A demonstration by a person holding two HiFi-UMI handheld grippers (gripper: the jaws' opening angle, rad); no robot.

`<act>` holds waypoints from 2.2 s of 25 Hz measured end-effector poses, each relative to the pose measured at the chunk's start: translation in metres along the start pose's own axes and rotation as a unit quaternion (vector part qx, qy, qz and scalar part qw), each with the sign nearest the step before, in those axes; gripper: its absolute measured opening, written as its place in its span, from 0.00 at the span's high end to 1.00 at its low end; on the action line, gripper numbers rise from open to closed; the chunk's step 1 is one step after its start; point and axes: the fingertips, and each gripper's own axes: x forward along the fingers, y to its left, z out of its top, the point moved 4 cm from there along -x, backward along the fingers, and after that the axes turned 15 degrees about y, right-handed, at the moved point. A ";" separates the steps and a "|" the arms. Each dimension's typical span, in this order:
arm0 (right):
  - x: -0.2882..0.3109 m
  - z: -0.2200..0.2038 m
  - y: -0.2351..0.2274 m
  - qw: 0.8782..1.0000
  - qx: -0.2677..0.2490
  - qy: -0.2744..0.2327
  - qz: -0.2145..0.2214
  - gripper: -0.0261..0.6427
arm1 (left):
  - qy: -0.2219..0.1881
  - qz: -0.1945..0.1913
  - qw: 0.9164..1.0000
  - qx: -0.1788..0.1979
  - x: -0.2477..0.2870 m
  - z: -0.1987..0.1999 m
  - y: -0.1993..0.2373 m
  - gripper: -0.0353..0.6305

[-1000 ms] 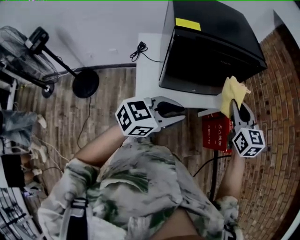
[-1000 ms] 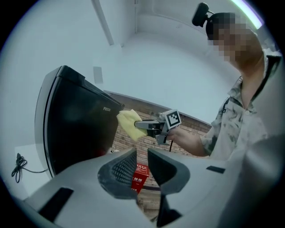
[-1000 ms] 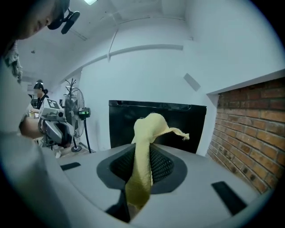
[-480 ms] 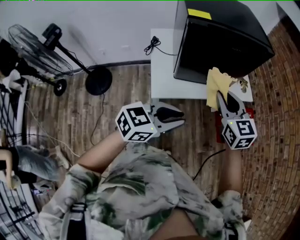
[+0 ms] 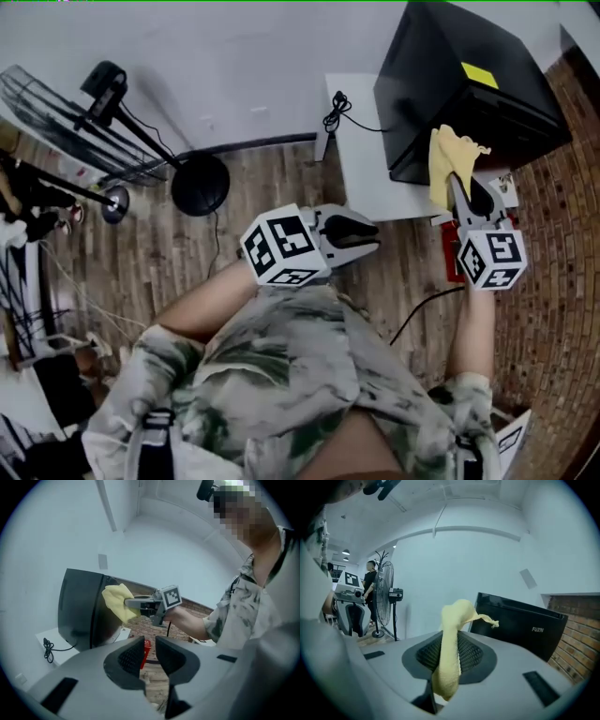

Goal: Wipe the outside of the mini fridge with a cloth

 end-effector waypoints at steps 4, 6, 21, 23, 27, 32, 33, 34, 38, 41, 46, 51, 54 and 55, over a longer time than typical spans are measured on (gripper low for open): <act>0.027 0.036 0.036 0.999 0.001 0.013 -0.032 0.83 | 0.004 -0.019 1.000 0.006 -0.059 -0.019 0.020 0.83; 0.035 0.052 0.042 0.998 -0.001 0.018 -0.057 0.83 | 0.014 -0.032 0.999 0.019 -0.077 -0.026 0.025 0.83; 0.075 0.153 0.000 0.960 -0.091 0.086 -0.249 0.83 | -0.004 -0.109 0.993 0.044 -0.116 -0.036 0.033 0.83; 0.084 0.158 -0.008 0.951 -0.106 0.105 -0.271 0.83 | -0.008 -0.112 0.993 0.039 -0.118 -0.039 0.037 0.83; 0.101 0.156 -0.020 0.935 -0.121 0.143 -0.301 0.83 | -0.010 -0.118 0.992 0.033 -0.123 -0.047 0.035 0.83; 0.123 0.142 -0.025 0.924 -0.115 0.177 -0.317 0.83 | -0.015 -0.112 0.993 0.024 -0.134 -0.057 0.040 0.83; 0.128 0.138 -0.025 0.924 -0.111 0.183 -0.316 0.83 | -0.016 -0.109 0.994 0.022 -0.136 -0.059 0.042 0.83; 0.134 0.134 -0.026 0.924 -0.107 0.189 -0.315 0.83 | -0.017 -0.106 0.994 0.019 -0.139 -0.059 0.044 0.83; 0.149 0.116 -0.027 0.918 -0.101 0.213 -0.318 0.83 | -0.021 -0.099 0.995 0.012 -0.146 -0.062 0.049 0.83; 0.164 0.099 -0.023 0.916 -0.097 0.231 -0.314 0.83 | -0.021 -0.095 0.995 0.007 -0.152 -0.068 0.054 0.83; 0.188 0.072 -0.017 0.914 -0.079 0.256 -0.304 0.83 | -0.016 -0.087 0.996 -0.001 -0.158 -0.073 0.060 0.83; 0.210 0.052 -0.004 0.918 -0.078 0.266 -0.283 0.83 | -0.011 -0.076 0.997 -0.001 -0.164 -0.076 0.066 0.83; 0.224 0.030 0.001 0.912 -0.070 0.292 -0.279 0.83 | -0.012 -0.071 0.997 -0.003 -0.166 -0.077 0.071 0.83; 0.229 0.020 0.003 0.909 -0.068 0.301 -0.279 0.83 | -0.013 -0.071 0.997 -0.004 -0.166 -0.077 0.072 0.83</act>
